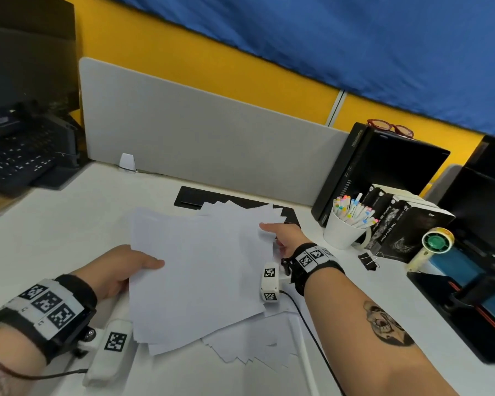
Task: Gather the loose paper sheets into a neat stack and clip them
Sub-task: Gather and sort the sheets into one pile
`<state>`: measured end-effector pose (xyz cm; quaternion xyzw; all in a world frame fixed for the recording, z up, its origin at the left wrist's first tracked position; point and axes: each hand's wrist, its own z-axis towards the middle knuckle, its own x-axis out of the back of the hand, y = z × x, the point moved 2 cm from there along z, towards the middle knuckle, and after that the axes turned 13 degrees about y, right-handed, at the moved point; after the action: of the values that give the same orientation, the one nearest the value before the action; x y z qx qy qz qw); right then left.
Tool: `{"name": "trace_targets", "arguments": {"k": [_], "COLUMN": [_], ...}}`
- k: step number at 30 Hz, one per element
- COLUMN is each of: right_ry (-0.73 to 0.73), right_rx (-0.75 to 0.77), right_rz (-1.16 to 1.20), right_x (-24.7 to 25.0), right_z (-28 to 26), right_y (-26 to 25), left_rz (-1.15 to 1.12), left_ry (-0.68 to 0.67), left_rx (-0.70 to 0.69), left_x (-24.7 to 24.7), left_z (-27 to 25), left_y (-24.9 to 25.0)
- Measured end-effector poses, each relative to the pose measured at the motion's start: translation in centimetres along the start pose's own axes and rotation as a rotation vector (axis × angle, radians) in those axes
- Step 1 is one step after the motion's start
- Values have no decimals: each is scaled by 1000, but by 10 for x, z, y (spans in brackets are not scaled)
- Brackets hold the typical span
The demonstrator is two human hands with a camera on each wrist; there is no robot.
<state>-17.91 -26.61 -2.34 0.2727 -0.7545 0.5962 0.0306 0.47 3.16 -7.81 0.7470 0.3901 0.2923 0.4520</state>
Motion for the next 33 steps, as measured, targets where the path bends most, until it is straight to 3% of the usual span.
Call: {"name": "trace_targets", "arguments": {"k": [5,9,13,20,23,26,29,33], "right_ry": [-196,20,215,267,264,102,-85,-215], "right_rx": [105,266,375,486,460,486,496,455], "right_rz": [-277,-285,-18,536,614,467,168,-43], "right_x": [-29,-19,2,38,45,37,14,-17], "right_z": [6,-16,-24,-46,-49,-55,-63,-61], "right_y": [2,-24,-50,-100,-112,-109,-87,-47], "left_rz": [2,5,-6,30,-3,-128,-256,-194], "left_ry": [6,12,16,17,37,53,1,-27], "left_rx": [7,12,25,41,26,48,46,-7], "left_x": [-1,-1,-1,1,0,0,1,-2], "left_z": [-1,-2,-5,-5,-7,-14,-14,-30], "left_y": [0,-1,0,0,2,8,14,21]}}
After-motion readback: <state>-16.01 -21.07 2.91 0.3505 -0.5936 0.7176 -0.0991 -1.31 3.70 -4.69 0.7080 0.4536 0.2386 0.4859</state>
